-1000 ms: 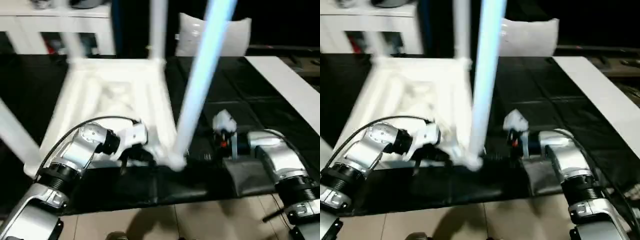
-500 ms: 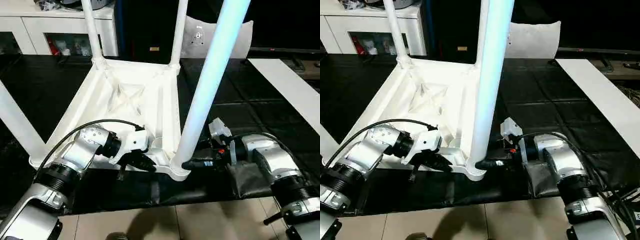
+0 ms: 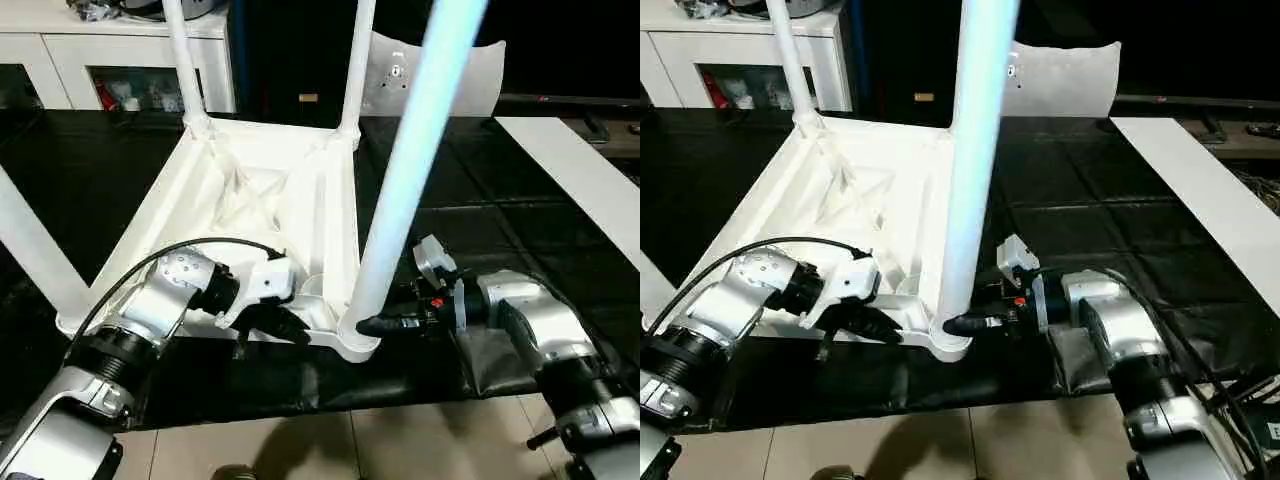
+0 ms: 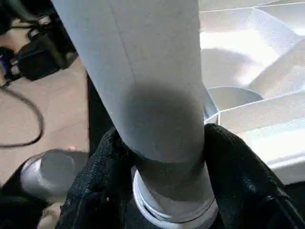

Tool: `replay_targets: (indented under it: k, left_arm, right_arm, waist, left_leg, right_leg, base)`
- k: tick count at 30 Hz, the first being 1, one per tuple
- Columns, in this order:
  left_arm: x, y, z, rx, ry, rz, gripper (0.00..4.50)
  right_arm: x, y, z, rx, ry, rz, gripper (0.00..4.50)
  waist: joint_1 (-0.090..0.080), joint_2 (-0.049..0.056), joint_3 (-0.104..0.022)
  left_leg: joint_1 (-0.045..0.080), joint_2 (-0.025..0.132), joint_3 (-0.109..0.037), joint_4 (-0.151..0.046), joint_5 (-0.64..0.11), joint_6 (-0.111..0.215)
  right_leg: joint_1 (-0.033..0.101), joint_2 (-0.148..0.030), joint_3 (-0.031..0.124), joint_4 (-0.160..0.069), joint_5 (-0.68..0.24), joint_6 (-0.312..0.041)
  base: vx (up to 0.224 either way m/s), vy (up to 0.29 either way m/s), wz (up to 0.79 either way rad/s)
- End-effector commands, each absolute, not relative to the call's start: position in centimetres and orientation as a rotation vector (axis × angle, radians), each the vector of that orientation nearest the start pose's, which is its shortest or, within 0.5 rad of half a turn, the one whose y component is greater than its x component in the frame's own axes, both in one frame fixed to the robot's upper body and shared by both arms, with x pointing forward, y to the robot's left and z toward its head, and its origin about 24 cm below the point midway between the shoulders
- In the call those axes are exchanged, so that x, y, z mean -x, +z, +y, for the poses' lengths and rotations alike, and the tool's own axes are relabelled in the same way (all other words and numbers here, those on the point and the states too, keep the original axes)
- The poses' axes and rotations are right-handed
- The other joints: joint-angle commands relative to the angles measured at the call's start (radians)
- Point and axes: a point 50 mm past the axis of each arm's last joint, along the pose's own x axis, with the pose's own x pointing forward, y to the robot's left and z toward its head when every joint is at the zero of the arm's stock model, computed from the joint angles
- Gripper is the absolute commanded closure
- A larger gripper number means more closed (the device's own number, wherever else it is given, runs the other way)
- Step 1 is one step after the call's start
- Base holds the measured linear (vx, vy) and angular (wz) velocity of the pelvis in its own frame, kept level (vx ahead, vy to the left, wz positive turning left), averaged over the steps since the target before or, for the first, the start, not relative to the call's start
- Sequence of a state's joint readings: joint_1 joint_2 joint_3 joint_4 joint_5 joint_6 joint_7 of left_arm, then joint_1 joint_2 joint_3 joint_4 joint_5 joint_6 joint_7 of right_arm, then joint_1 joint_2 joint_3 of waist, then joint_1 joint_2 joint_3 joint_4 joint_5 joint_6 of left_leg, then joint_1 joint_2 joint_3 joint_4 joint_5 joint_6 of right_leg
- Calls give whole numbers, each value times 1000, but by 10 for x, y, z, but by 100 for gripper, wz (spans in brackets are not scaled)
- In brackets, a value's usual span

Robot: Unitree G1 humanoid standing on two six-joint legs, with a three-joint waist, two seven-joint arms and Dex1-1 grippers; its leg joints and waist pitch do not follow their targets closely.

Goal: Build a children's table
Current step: Rotate leg to tighten

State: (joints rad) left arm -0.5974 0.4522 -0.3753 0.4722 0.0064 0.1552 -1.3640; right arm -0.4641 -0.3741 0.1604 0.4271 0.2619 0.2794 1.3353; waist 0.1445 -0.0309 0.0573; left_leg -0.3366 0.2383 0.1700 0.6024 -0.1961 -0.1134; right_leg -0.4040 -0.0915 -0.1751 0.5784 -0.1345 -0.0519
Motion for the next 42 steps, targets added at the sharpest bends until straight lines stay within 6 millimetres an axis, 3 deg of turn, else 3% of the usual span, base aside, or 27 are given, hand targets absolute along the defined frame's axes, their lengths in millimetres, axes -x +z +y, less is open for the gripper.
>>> replay_targets:
  k: [1,3,4,5,7,8,9,10,12,13,17,19,23,26,28,31,35,39,42]
  left_arm:
    - [-315,76,111,-432,-1380,411,450]
    - [-318,77,107,-407,-1336,398,450]
    - [-320,78,102,-374,-1279,389,450]
    - [-322,78,99,-357,-1250,387,450]
    - [-325,79,92,-332,-1174,375,450]
    - [-326,80,90,-331,-1147,369,450]
    - [-328,80,85,-322,-1113,359,450]
    - [-330,82,77,-307,-1060,338,450]
    - [-330,82,71,-299,-1039,326,450]
    - [-330,83,70,-301,-1038,324,450]
    - [-329,82,73,-332,-1050,324,450]
    - [-328,82,79,-350,-1067,323,450]
    - [-326,80,87,-371,-1101,332,450]
    - [-322,77,95,-398,-1164,346,450]
    - [-321,76,98,-407,-1189,352,450]
    - [-314,74,106,-447,-1307,363,450]
    - [-308,74,113,-483,-1420,373,450]
    - [-307,74,117,-520,-1476,377,450]
    - [-305,71,121,-582,-1540,409,450]
  right_arm:
    - [-305,61,-123,-39,1251,314,254]
    - [-310,61,-119,-56,1169,309,255]
    - [-315,60,-114,-66,1086,310,256]
    - [-317,60,-111,-67,1050,313,256]
    - [-322,59,-105,-49,956,318,257]
    - [-324,58,-103,-48,912,321,257]
    - [-327,58,-100,-64,847,332,257]
    - [-332,59,-94,-79,777,312,257]
    - [-333,62,-91,-57,769,266,257]
    - [-334,64,-90,-43,771,248,203]
    - [-333,67,-94,-74,767,216,190]
    - [-333,68,-102,-85,774,207,146]
    - [-331,69,-118,-88,788,203,126]
    - [-328,70,-138,-27,861,201,95]
    - [-327,71,-144,2,893,200,76]
    - [-322,76,-162,95,985,201,50]
    - [-317,78,-172,143,1085,221,50]
    - [-310,78,-176,169,1214,248,50]
    - [-302,76,-173,156,1343,284,67]
  waist:
    - [-19,6,-70]
    - [-30,3,-70]
    - [-48,3,-70]
    - [-53,6,-70]
    - [-80,9,-73]
    - [-85,10,-75]
    - [-96,12,-77]
    - [-103,8,-79]
    - [-107,6,-79]
    - [-103,6,-80]
    - [-95,5,-85]
    - [-90,7,-87]
    - [-77,8,-92]
    - [-63,10,-87]
    - [-49,10,-83]
    - [-41,11,-80]
    - [-27,14,-79]
    - [-15,12,-81]
    - [-5,8,-80]
  left_leg:
    - [3,-3,3,-65,-228,9]
    - [9,-14,2,-57,-251,5]
    - [2,-12,-2,-57,-264,9]
    - [2,-11,-5,-56,-271,10]
    - [-3,-6,-11,-57,-286,14]
    - [0,-3,-11,-57,-292,19]
    - [-8,1,-16,-60,-282,23]
    - [-11,5,-19,-62,-272,19]
    - [-7,-3,-15,-58,-262,24]
    - [-7,-5,-12,-60,-235,40]
    - [-14,3,-10,-66,-162,60]
    - [-17,3,-8,-65,-119,68]
    - [-24,5,-6,-61,-52,79]
    - [-20,2,0,-59,-79,88]
    - [-15,3,3,-62,-113,77]
    - [-10,2,3,-64,-148,65]
    - [0,8,3,-64,-173,62]
    - [0,12,2,-65,-175,57]
    - [1,10,4,-65,-188,60]
  right_leg:
    - [57,-68,47,-97,-541,-4]
    - [54,-66,29,-117,-608,42]
    - [61,-64,19,-123,-616,65]
    - [61,-65,14,-127,-616,71]
    - [69,-63,3,-131,-590,79]
    - [69,-65,1,-134,-579,75]
    - [77,-70,0,-127,-540,61]
    - [76,-70,2,-123,-513,49]
    - [71,-72,3,-128,-511,44]
    - [69,-74,12,-121,-484,20]
    - [70,-72,33,-93,-364,-44]
    - [71,-71,41,-79,-311,-73]
    - [74,-71,51,-55,-214,-104]
    - [68,-68,53,-57,-223,-106]
    - [67,-68,53,-64,-279,-89]
    - [65,-67,49,-76,-353,-63]
    - [58,-66,49,-82,-377,-61]
    - [59,-64,53,-69,-335,-86]
    - [58,-64,55,-72,-359,-82]
  base:
    - [0,0,0]
    - [0,0,0]
    - [0,0,0]
    - [0,0,0]
    - [0,0,0]
    - [0,0,0]
    - [0,0,0]
    - [0,0,0]
    - [0,0,0]
    - [0,0,0]
    - [0,0,0]
    - [0,0,0]
    - [0,0,0]
    - [0,0,0]
    - [0,0,0]
    - [0,0,0]
    - [0,0,0]
    - [0,0,0]
    - [0,0,0]
